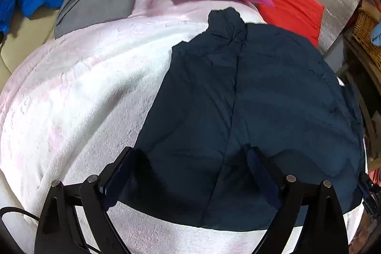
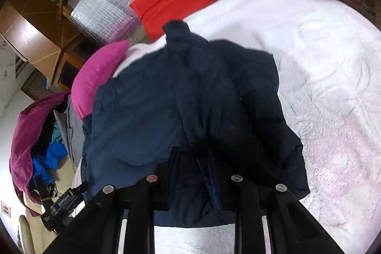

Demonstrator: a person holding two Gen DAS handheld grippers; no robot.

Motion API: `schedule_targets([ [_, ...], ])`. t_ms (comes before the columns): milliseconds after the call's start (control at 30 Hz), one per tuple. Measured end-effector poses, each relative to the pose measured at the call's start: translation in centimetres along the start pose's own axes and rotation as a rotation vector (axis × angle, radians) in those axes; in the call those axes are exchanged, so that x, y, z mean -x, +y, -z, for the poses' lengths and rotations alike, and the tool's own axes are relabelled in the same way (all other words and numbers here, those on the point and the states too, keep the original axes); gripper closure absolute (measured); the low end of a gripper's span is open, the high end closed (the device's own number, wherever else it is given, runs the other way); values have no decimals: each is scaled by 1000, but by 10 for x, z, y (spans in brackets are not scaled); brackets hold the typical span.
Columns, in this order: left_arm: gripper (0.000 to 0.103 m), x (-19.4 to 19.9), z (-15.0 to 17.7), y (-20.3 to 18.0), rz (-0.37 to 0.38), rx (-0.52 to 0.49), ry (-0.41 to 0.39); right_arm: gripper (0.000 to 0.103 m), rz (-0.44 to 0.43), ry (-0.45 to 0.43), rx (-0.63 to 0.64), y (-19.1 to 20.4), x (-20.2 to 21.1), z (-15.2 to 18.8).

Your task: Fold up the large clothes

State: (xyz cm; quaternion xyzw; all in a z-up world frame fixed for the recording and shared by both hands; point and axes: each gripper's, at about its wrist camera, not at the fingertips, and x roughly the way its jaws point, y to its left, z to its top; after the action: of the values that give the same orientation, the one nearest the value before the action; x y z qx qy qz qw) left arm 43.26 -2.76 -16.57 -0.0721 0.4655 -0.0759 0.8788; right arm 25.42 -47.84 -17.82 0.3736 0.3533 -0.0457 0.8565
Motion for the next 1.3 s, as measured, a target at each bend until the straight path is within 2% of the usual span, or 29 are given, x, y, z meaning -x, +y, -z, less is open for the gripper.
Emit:
schedule_targets([
  [133, 9, 3, -10, -8, -5, -28, -46, 75, -18, -84, 55, 18, 12, -8],
  [233, 9, 3, -17, -22, -4, -74, -81, 74, -3, -120, 101, 34, 5, -24],
  [300, 9, -1, -21, -33, -19, -122, -87, 69, 29, -134, 130, 45, -7, -37],
  [367, 9, -6, -23, -45, -48, -171, -96, 46, 39, -135, 131, 48, -16, -47],
  [400, 9, -8, -24, -50, -66, -193, -103, 43, 27, -133, 120, 49, -25, -56],
  [533, 8, -17, -27, -58, -111, -260, -116, 42, 25, -127, 109, 57, -54, -82],
  [600, 8, -23, -30, -56, -101, -270, -107, 42, 33, -95, 88, 53, -75, -94],
  [667, 2, -28, -32, -50, -83, -271, -93, 43, 81, -90, 63, 44, -91, -102],
  [767, 0, -35, -35, -41, -55, -257, -78, 48, 103, -116, -24, 29, -100, -109],
  [833, 0, -35, -37, -37, -44, -234, -65, 48, 132, -132, -49, 30, -98, -109],
  [900, 0, -31, -40, -34, -47, -216, -64, 47, 161, -159, 13, 51, -92, -105],
  [1033, 0, -25, -46, -22, -76, -170, -84, 47, 73, -195, 180, 113, -76, -88],
  [1100, 0, -23, -49, -14, -94, -157, -100, 47, 16, -156, 277, 150, -81, -74],
  [1200, 0, -25, -55, -4, -131, -157, -127, 47, -3, -69, 381, 196, -108, -59],
  [1267, 0, -24, -59, 1, -143, -152, -145, 47, 21, 2, 397, 213, -134, -56],
  [1300, 0, -21, -60, 4, -142, -147, -155, 47, 68, 70, 391, 219, -158, -54],
])
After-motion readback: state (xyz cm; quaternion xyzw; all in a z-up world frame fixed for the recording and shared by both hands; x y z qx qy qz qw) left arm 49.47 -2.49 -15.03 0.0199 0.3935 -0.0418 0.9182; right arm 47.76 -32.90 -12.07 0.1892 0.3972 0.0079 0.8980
